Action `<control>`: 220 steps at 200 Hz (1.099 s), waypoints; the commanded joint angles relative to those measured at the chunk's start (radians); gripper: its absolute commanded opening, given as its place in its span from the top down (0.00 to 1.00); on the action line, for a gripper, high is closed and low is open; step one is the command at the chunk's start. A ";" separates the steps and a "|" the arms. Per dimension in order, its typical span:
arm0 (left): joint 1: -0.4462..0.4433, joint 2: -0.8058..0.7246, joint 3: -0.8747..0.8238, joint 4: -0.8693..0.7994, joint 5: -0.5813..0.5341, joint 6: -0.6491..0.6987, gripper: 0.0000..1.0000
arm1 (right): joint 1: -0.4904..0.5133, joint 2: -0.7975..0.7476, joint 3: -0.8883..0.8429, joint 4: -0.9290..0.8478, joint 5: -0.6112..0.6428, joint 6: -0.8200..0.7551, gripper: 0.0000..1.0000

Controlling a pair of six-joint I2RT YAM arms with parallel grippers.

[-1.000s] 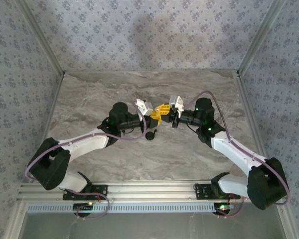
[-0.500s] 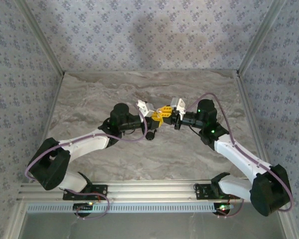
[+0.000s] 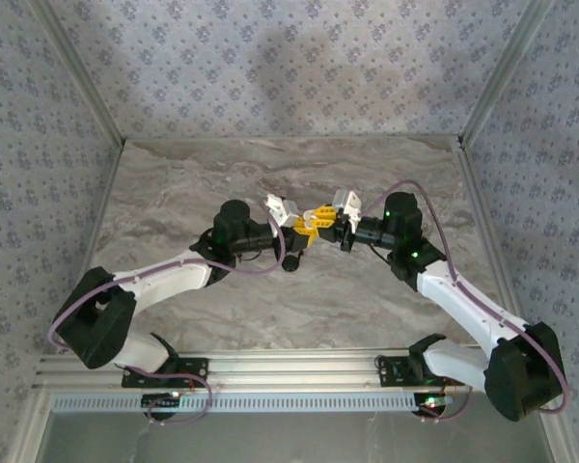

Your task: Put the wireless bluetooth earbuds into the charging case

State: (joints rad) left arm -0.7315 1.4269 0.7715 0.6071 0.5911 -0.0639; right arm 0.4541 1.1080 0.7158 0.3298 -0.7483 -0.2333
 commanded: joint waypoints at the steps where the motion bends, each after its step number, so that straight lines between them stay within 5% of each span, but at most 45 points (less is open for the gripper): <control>1: 0.006 -0.023 0.035 0.078 0.001 -0.006 0.88 | 0.008 0.010 0.017 -0.001 -0.042 0.013 0.82; 220: 0.006 -0.026 0.047 0.088 0.015 -0.004 0.88 | 0.008 -0.016 -0.010 -0.097 0.001 -0.032 0.77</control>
State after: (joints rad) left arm -0.7334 1.4269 0.7715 0.6167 0.5983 -0.0689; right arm 0.4690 1.0760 0.7017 0.3027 -0.7292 -0.2562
